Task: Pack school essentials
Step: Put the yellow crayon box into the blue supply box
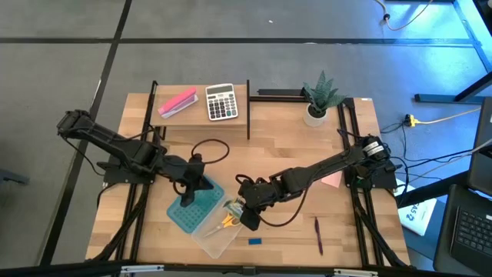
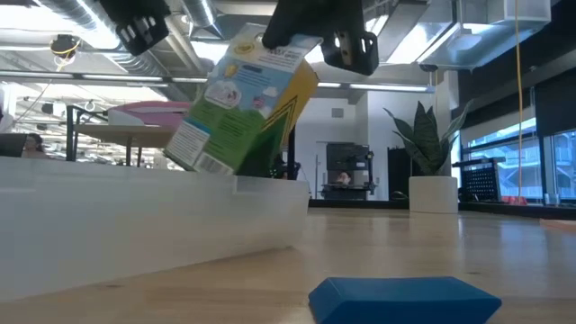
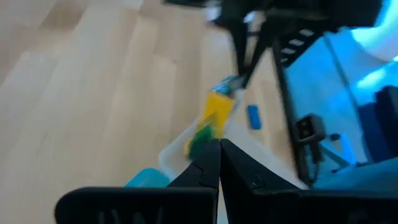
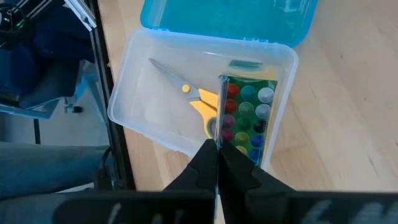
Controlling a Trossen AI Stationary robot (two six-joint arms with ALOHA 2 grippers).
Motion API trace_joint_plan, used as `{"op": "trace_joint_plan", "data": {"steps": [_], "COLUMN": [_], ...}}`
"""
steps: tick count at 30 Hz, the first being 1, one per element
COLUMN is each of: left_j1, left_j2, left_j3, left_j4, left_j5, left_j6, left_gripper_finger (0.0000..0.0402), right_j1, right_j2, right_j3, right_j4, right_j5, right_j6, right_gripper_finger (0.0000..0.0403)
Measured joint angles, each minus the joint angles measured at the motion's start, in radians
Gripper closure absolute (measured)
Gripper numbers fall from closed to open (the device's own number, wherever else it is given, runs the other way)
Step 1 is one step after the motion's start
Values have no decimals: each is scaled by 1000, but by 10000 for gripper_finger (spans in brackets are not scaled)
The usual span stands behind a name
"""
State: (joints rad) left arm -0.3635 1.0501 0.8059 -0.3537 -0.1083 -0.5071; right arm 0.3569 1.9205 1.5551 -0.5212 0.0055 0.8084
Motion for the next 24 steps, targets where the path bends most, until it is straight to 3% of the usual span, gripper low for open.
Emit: {"op": "trace_joint_plan", "data": {"steps": [5,16,24], "left_j1": [1,1,1], "left_j2": [-3,-3,-3], "left_j3": [0,0,0], "left_j4": [51,49,48], "left_j5": [6,10,10], "left_j6": [46,47,38], "left_gripper_finger": [391,302,266], "right_j1": [0,0,0], "right_j2": [0,0,0], "right_j3": [0,0,0], "right_j4": [1,0,0], "right_j5": [0,1,3], "right_j6": [1,2,1], "right_gripper_finger": [399,399,399]}}
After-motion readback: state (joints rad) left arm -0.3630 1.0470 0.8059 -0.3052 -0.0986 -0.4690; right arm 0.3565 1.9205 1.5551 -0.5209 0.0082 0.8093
